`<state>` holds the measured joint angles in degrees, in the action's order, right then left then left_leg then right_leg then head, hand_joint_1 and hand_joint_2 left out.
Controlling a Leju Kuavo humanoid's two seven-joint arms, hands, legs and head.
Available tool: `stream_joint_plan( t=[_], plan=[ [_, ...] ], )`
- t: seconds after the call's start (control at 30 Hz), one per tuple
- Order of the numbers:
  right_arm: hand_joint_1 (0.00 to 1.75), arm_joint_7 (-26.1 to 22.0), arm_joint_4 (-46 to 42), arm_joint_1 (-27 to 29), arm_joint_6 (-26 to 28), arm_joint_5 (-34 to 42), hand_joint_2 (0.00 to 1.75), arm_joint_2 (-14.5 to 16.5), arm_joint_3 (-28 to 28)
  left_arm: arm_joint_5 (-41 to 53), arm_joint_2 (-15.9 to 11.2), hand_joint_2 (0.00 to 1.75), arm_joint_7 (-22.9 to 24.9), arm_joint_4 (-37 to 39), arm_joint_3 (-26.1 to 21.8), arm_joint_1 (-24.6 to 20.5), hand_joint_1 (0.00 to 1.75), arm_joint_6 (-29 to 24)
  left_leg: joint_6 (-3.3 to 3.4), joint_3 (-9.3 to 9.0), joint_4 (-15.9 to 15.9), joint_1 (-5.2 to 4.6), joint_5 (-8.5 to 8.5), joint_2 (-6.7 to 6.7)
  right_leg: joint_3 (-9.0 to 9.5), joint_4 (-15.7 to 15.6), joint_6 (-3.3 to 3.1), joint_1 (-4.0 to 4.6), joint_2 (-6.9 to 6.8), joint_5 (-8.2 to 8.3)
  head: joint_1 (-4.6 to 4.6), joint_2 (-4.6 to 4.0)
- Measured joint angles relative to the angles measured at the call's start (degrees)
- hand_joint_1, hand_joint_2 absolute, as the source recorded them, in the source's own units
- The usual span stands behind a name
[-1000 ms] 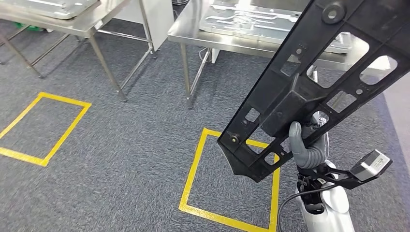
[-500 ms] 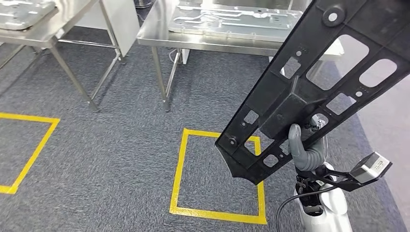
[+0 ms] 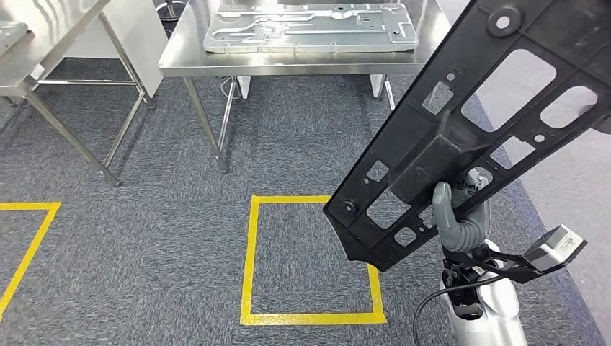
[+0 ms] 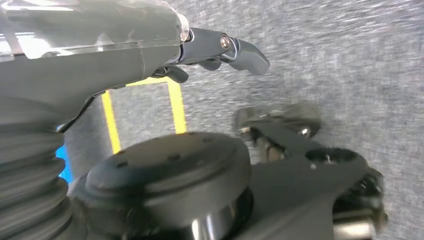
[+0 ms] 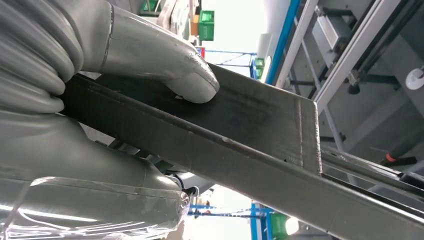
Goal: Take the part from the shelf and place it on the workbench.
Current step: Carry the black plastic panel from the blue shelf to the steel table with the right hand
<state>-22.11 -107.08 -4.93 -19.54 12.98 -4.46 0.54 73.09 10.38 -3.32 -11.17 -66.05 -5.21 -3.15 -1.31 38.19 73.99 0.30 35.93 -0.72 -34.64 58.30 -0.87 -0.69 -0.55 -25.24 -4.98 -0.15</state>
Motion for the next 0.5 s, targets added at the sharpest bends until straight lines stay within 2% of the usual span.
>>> stream_joint_plan(
  t=[0.03, 0.07, 0.13, 0.17, 0.23, 0.33, 0.4, 0.47, 0.5],
  plan=[
    [1.75, 0.1, 0.0, 0.0, 0.0, -0.1, 1.75, 0.0, 0.0, 0.0, 0.0, 1.75, -0.1, 0.0, 0.0, 0.0, 0.0, 0.0, 0.12, 0.46, 0.7, 0.0, -0.46, 0.08, 0.02, 0.0, -0.02, 0.09, 0.3, -0.01, 0.0, 0.0],
    [1.75, 0.1, 0.0, -0.1, 0.1, -0.1, 1.75, 0.0, -0.1, 0.1, 0.0, 1.75, -0.2, 0.0, 0.0, 0.0, 0.0, 0.0, 0.33, -0.2, -0.9, -0.01, -2.0, 0.09, 0.05, 0.1, -0.02, 0.15, 0.61, -0.02, 0.0, 0.0],
    [1.75, 0.1, 0.0, -0.2, 0.2, -0.3, 1.75, 0.0, -0.2, 0.1, -0.1, 1.75, -0.1, 0.0, 0.0, 0.1, 0.0, 0.0, 0.95, -3.58, -8.7, -0.09, -6.15, 0.13, 0.09, 0.2, 0.03, 0.24, 1.15, -0.03, 0.0, 0.0],
    [1.75, 0.2, 0.0, -0.3, 0.3, -0.3, 1.75, 0.0, -0.2, 0.1, -0.1, 1.75, -0.1, 0.0, 0.0, 0.1, 0.0, 0.0, 1.23, -5.12, -12.3, -0.19, -7.46, 0.15, 0.01, 0.3, 0.18, 0.32, 1.37, -0.02, 0.0, 0.0],
    [1.75, 0.2, 0.0, -0.4, 0.3, -0.5, 1.75, 0.0, -0.2, 0.1, -0.1, 1.75, -0.1, 0.0, 0.0, 0.1, 0.0, 0.0, 1.71, -6.4, -15.7, -0.47, -8.2, 0.18, -0.19, 0.3, 0.75, 0.38, 1.6, 0.11, 0.0, 0.0],
    [1.75, 0.3, 0.0, -0.5, 0.3, -0.6, 1.75, 0.1, -0.3, 0.1, -0.1, 1.75, -0.1, 0.0, 0.0, 0.1, 0.0, -0.1, 2.61, -6.64, -16.6, -0.36, -8.73, 0.11, -0.42, 0.5, 1.78, 0.3, 1.56, -0.1, 0.01, 0.0],
    [1.75, 0.3, 0.1, -0.7, 0.4, -0.5, 1.75, 0.2, -0.3, 0.1, -0.1, 1.75, -0.2, 0.0, 0.0, 0.0, 0.0, -0.2, 3.18, -6.83, -17.2, -0.13, -9.27, 0.01, -2.07, 4.2, 2.3, 0.27, 1.38, -2.46, 0.01, 0.0],
    [1.75, 0.3, 0.3, -0.8, 0.5, -0.5, 1.75, 0.2, -0.3, 0.1, -0.1, 1.75, -0.2, 0.0, 0.0, 0.0, 0.0, -0.2, 3.4, -6.77, -17.3, -0.27, -9.35, -0.07, -5.55, 11.6, 2.7, 0.15, 1.27, -6.07, 0.0, 0.0],
    [1.75, 0.3, 0.4, -0.8, 0.5, -0.5, 1.75, 0.2, -0.3, 0.1, -0.1, 1.75, -0.3, 0.0, 0.0, 0.1, 0.0, -0.2, 3.4, -6.76, -17.3, -0.31, -9.34, -0.09, -7.02, 14.6, 2.88, 0.07, 1.26, -7.06, 0.0, 0.0]
  ],
)
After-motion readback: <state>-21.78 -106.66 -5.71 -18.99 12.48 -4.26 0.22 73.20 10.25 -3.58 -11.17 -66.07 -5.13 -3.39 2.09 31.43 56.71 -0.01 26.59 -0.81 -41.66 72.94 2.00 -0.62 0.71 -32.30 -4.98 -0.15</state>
